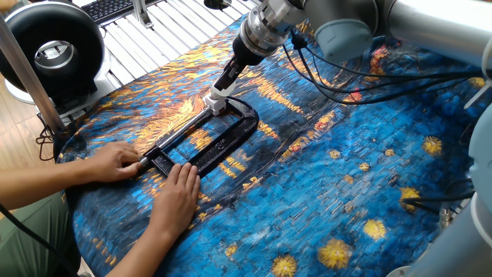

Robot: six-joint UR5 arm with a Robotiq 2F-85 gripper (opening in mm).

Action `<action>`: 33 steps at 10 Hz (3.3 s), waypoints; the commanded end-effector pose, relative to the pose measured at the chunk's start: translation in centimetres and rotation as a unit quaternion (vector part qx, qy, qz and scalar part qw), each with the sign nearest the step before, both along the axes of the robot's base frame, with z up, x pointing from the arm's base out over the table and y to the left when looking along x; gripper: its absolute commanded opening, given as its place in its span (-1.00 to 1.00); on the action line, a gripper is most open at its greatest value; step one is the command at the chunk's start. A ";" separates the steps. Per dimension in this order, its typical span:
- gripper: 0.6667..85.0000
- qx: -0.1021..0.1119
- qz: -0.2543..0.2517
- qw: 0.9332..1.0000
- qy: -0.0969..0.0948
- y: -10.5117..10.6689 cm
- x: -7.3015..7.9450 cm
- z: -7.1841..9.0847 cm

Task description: Install the light bulb by rotating it

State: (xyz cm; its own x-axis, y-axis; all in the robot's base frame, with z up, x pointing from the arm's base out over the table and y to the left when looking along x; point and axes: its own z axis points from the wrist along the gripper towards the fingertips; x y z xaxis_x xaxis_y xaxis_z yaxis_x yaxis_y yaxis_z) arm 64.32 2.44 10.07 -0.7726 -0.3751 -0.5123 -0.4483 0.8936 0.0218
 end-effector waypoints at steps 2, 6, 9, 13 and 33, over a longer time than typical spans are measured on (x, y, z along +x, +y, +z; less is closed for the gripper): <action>0.24 0.007 -0.004 1.000 -0.008 0.0 0.5 -0.2; 0.18 0.011 -0.006 1.000 -0.010 0.2 0.7 -0.1; -0.17 0.007 -0.013 1.000 -0.012 -0.2 0.9 0.2; -0.57 -0.007 -0.043 0.999 -0.011 -0.3 1.9 0.7; -0.99 -0.103 -0.097 0.973 0.185 1.1 -0.2 6.2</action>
